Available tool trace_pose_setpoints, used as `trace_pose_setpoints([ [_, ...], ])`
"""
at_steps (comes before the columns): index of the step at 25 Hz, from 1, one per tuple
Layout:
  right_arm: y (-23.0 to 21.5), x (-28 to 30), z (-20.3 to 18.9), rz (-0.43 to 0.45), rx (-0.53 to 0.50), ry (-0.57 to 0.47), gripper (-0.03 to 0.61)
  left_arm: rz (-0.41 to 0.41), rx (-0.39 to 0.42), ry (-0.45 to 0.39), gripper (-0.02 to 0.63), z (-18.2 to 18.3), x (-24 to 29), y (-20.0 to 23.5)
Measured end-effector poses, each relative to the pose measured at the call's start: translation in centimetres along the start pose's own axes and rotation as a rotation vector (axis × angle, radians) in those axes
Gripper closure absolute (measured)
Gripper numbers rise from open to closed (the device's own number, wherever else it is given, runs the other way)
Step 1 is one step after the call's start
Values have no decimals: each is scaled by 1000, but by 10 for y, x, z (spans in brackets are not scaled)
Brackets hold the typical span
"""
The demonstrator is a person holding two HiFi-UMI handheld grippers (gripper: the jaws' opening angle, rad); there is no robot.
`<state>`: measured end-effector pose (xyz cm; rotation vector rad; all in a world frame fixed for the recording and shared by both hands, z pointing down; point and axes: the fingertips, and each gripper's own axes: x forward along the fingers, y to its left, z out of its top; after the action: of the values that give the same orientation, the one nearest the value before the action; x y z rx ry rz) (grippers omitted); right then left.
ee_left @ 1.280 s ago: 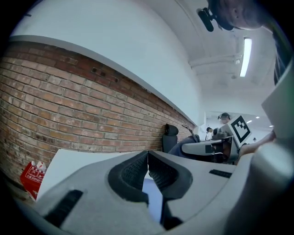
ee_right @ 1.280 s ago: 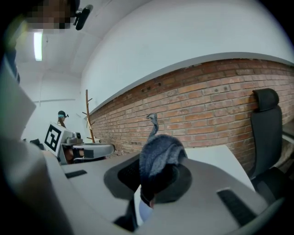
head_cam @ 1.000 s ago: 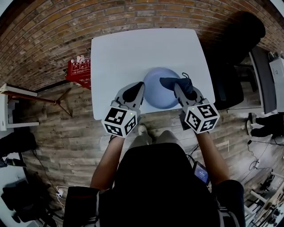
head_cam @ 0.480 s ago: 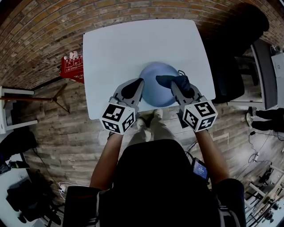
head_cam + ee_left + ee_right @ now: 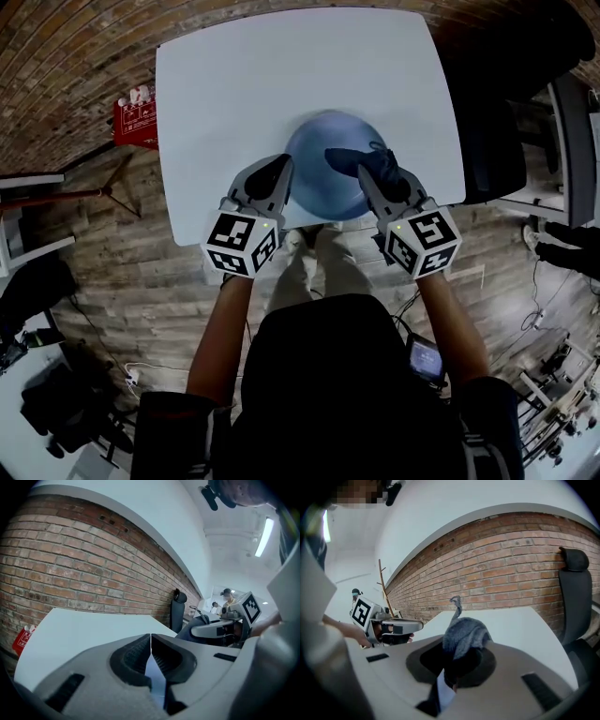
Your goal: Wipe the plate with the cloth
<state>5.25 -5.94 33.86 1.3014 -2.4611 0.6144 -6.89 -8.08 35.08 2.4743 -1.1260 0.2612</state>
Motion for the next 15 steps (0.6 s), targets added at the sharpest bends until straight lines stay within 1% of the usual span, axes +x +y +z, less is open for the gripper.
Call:
trace_pose_setpoints([
  [3,-4,9,-11,14,-6,25,537,13,-1,28,594,-12,6,5],
  [6,-7,18,-21,29,-24,54,537,21,18,68,594,-27,13,8],
  [10,-14,33,-29,49,-33,66,537,20,42,108,594,-43,27,14],
  [15,-15,41,-47,85,-38,109,537,17,55,159,594,-60,39,14],
])
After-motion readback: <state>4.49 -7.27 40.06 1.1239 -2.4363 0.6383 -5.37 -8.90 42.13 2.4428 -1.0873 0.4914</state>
